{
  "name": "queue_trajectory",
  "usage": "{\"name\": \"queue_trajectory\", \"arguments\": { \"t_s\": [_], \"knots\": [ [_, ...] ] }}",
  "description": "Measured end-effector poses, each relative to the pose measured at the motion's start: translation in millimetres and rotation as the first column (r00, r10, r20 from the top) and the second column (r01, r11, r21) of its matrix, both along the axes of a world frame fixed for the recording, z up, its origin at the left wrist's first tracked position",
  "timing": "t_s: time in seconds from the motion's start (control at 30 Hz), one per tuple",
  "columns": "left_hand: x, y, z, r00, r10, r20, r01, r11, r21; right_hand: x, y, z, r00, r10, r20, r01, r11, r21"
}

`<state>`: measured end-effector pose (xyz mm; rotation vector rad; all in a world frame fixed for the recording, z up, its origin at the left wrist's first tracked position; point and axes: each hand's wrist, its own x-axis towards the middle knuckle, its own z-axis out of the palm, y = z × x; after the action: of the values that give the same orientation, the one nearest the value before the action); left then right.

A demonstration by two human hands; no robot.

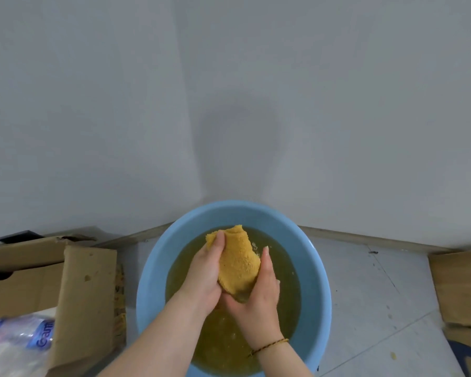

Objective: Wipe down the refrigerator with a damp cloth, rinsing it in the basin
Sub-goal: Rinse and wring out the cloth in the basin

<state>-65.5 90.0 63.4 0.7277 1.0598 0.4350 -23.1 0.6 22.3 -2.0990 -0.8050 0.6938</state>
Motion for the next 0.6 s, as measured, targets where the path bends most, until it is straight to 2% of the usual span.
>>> {"name": "queue_trajectory", "arguments": {
  "t_s": [0.03,0.07,0.13,0.2,0.27,0.3,0.37,0.4,0.43,0.5,0.53,0.57,0.6],
  "knots": [
    [0,0,2,0.999,-0.049,-0.013,0.049,0.999,0.005,3,1,3,0.992,-0.003,-0.126,0.006,1.0,0.024],
    [0,2,4,0.996,-0.089,-0.025,0.089,0.996,-0.007,7,2,6,0.983,0.007,-0.185,-0.002,1.0,0.028],
    [1,7,5,0.993,-0.113,-0.028,0.11,0.991,-0.08,16,6,10,0.987,0.093,-0.132,-0.099,0.994,-0.035],
    [-1,12,6,0.995,-0.098,-0.028,0.093,0.984,-0.155,23,8,11,0.975,0.18,0.131,-0.156,0.972,-0.175],
    [-6,13,1,0.985,-0.144,-0.091,0.127,0.977,-0.174,34,8,6,0.876,0.16,0.455,-0.041,0.965,-0.259],
    [-9,12,-1,0.978,-0.168,-0.128,0.142,0.972,-0.19,40,4,0,0.791,0.15,0.593,-0.008,0.972,-0.235],
    [-8,9,0,0.976,-0.18,-0.124,0.145,0.958,-0.248,46,-1,-11,0.564,0.138,0.814,-0.082,0.99,-0.112],
    [-6,8,0,0.976,-0.178,-0.127,0.14,0.954,-0.265,44,-2,-13,0.508,0.138,0.851,-0.16,0.985,-0.064],
    [-1,8,-1,0.97,-0.181,-0.166,0.132,0.954,-0.268,40,-1,-13,0.492,0.13,0.861,-0.246,0.969,-0.005],
    [8,11,-4,0.942,-0.148,-0.301,0.077,0.968,-0.237,28,1,-14,0.52,0.116,0.846,-0.348,0.934,0.085],
    [11,13,-6,0.932,-0.119,-0.343,0.041,0.973,-0.227,21,2,-14,0.555,0.104,0.825,-0.346,0.931,0.116],
    [13,15,-10,0.937,-0.088,-0.338,0.009,0.974,-0.228,16,3,-14,0.637,0.08,0.767,-0.306,0.939,0.156],
    [15,16,-14,0.958,-0.047,-0.282,-0.021,0.972,-0.233,12,3,-11,0.761,0.029,0.648,-0.207,0.958,0.2]
  ]
}}
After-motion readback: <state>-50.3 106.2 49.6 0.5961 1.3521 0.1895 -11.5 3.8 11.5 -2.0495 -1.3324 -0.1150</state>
